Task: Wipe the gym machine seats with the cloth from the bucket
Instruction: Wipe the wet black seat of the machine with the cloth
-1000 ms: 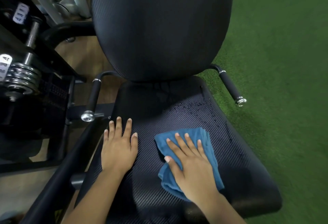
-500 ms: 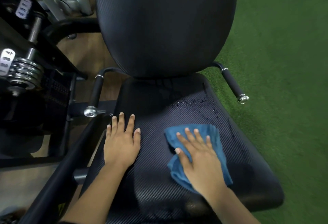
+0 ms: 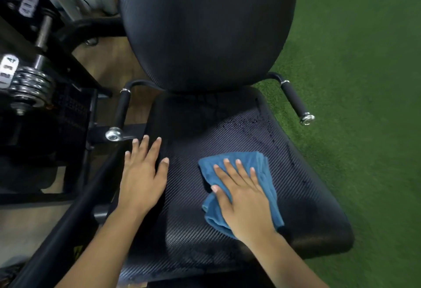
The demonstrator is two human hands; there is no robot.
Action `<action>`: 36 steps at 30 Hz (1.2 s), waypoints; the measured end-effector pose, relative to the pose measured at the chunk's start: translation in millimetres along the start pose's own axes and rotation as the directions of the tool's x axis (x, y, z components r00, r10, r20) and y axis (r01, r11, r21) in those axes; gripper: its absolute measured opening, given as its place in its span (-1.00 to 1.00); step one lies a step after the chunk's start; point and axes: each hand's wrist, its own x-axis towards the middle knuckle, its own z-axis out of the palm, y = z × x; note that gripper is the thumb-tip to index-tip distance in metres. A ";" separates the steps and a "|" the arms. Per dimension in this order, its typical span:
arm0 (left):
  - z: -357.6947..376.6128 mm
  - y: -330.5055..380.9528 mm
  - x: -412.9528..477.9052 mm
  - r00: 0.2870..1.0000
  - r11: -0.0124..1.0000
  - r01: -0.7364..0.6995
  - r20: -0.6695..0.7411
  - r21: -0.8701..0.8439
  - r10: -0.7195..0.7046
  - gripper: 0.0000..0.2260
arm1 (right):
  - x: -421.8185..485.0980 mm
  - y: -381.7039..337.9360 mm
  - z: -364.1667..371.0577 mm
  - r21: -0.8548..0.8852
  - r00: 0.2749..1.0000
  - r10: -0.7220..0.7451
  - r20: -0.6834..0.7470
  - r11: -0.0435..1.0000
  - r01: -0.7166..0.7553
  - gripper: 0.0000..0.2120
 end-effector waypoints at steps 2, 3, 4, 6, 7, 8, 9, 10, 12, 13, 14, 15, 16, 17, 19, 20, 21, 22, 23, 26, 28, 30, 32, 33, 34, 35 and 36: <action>-2.1 3.2 -11.9 1.000 1.000 -0.024 -0.002 0.017 0.024 -0.52 | -8.0 20.8 -9.9 -0.017 0.999 0.050 -0.016 0.999 -0.050 -0.49; -1.2 4.0 -15.9 1.000 0.999 -0.027 0.004 0.029 0.026 -0.52 | -8.6 28.9 -15.3 -0.008 0.996 0.087 -0.006 0.996 -0.087 -0.45; 0.6 5.1 -18.6 1.000 0.999 -0.029 0.011 0.041 0.028 -0.53 | -6.1 34.9 -18.6 0.006 0.994 0.113 0.008 0.994 -0.113 -0.39; 6.3 9.0 -22.1 0.999 0.998 -0.035 0.037 0.057 0.033 -0.52 | 2.9 37.8 -17.8 0.011 0.993 0.118 0.025 0.993 -0.118 -0.32; 10.1 10.8 -23.0 0.998 0.997 -0.034 0.051 0.065 0.031 -0.52 | 8.4 33.3 -16.0 0.006 0.995 0.102 0.020 0.995 -0.102 -0.31; 13.5 13.1 -24.0 0.998 0.997 -0.030 0.064 0.076 0.026 -0.52 | 12.0 25.1 -13.9 0.008 0.997 0.080 0.021 0.997 -0.080 -0.32; 16.7 14.9 -25.4 0.997 0.996 -0.026 0.073 0.091 0.019 -0.52 | 12.3 15.8 -10.7 0.014 0.998 0.049 0.026 0.999 -0.050 -0.34; 19.2 16.5 -27.2 0.997 0.994 -0.023 0.077 0.109 0.015 -0.52 | 9.3 7.8 -6.7 0.022 1.000 0.007 0.029 1.000 -0.008 -0.39; 21.6 16.0 -31.8 0.997 0.990 -0.016 0.074 0.138 0.006 -0.46 | -1.8 0.3 -1.5 0.039 0.997 -0.068 0.026 0.997 0.067 -0.48; 20.6 14.8 -34.7 0.997 0.988 -0.009 0.075 0.154 -0.003 -0.45 | -6.2 2.9 -2.3 0.042 0.996 -0.082 0.022 0.996 0.081 -0.50; 19.5 12.5 -38.1 0.997 0.986 0.001 0.078 0.169 -0.014 -0.46 | -8.9 9.8 -4.1 0.038 0.997 -0.077 0.015 0.996 0.076 -0.51; 18.4 9.6 -41.9 0.996 0.983 0.013 0.084 0.181 -0.029 -0.49 | -9.6 18.8 -7.0 0.032 0.998 -0.058 -0.001 0.998 0.058 -0.51; 17.1 7.1 -45.9 0.995 0.982 0.024 0.089 0.189 -0.042 -0.50 | -8.1 28.9 -10.1 0.033 0.999 -0.027 -0.020 0.999 0.027 -0.51; 16.2 4.6 -50.3 0.994 0.981 0.035 0.092 0.193 -0.054 -0.49 | -4.1 36.9 -13.5 0.043 0.999 0.012 -0.030 0.999 -0.010 -0.51; 14.6 2.2 -57.3 0.995 0.980 0.046 0.083 0.193 -0.063 -0.40 | 10.9 43.2 -16.9 0.062 0.997 0.078 0.000 0.995 -0.077 -0.53; 15.1 2.4 -59.8 0.995 0.980 0.047 0.081 0.192 -0.064 -0.35 | 18.3 41.0 -14.8 0.054 0.996 0.085 0.009 0.995 -0.085 -0.53; 16.4 2.4 -61.2 0.995 0.980 0.052 0.078 0.191 -0.068 -0.34 | 24.3 35.2 -10.9 0.040 0.997 0.071 0.018 0.997 -0.071 -0.52; 17.4 3.3 -61.3 0.995 0.980 0.061 0.072 0.188 -0.076 -0.33 | 28.2 26.4 -7.5 0.030 0.999 0.035 0.034 0.999 -0.036 -0.49; 18.3 4.9 -60.9 0.995 0.981 0.071 0.062 0.182 -0.084 -0.34 | 29.1 16.5 -5.0 0.029 0.999 -0.015 0.051 0.999 0.014 -0.43; 19.3 8.1 -61.5 0.994 0.979 0.093 0.039 0.179 -0.101 -0.38 | 10.1 0.9 2.1 0.055 0.986 -0.153 0.066 0.987 0.150 -0.42; 18.9 7.5 -65.0 0.992 0.977 0.105 0.043 0.188 -0.115 -0.40 | -3.5 9.2 -2.5 0.073 0.988 -0.147 0.045 0.987 0.144 -0.46; 17.3 6.5 -67.7 0.992 0.977 0.110 0.044 0.185 -0.120 -0.41 | -6.7 28.7 -10.1 0.073 0.996 -0.090 0.015 0.993 0.089 -0.45; 15.7 5.8 -67.9 0.991 0.979 0.115 0.042 0.168 -0.124 -0.47 | 1.2 44.6 -14.9 0.069 1.000 -0.020 0.003 0.997 0.019 -0.44; 15.9 5.1 -67.3 0.991 0.979 0.116 0.049 0.169 -0.126 -0.49 | 9.1 47.8 -15.5 0.067 1.000 0.006 0.011 0.998 -0.007 -0.45; 16.3 5.3 -66.7 0.991 0.978 0.116 0.053 0.174 -0.126 -0.48 | 17.6 47.1 -13.9 0.069 1.000 0.019 0.016 0.997 -0.020 -0.48; 16.9 5.8 -66.3 0.991 0.977 0.114 0.049 0.179 -0.125 -0.44 | 24.4 43.2 -11.0 0.077 1.000 0.021 0.014 0.997 -0.022 -0.51; 17.8 6.6 -66.5 0.992 0.976 0.112 0.044 0.185 -0.122 -0.38 | 28.9 37.0 -8.0 0.085 1.000 0.007 0.013 0.996 -0.008 -0.51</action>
